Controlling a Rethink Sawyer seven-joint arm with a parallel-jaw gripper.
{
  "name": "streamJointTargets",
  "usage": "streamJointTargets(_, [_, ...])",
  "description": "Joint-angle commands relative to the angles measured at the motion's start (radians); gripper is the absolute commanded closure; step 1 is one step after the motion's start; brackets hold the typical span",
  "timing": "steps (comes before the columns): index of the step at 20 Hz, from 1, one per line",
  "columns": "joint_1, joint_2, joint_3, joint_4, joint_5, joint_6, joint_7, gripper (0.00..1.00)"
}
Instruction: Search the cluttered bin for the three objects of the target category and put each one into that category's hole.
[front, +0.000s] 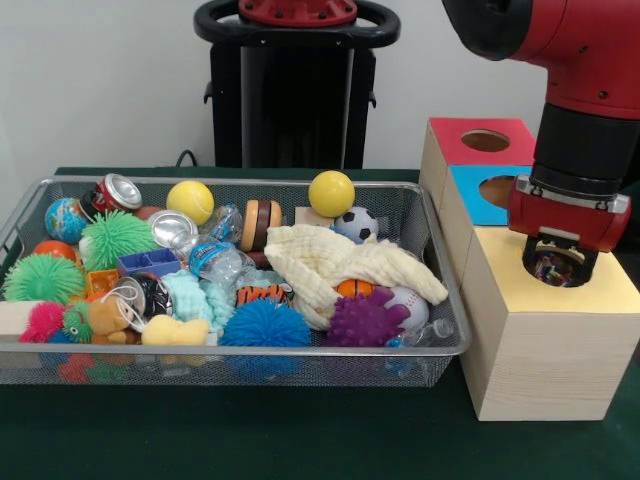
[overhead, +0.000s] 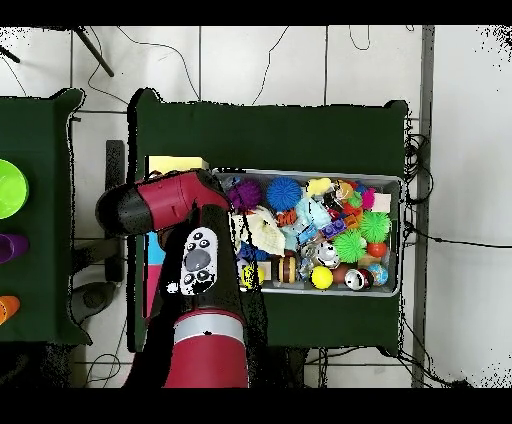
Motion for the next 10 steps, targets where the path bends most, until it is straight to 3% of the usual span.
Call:
streamJointTargets(1, [-0.038, -0.002, 0.097, 0.035, 0.006, 0.176, -0.099, 0.00])
streamJointTargets(10, [-0.059, -0.034, 0.120, 0.045, 0.016, 0.231, -0.126, 0.00])
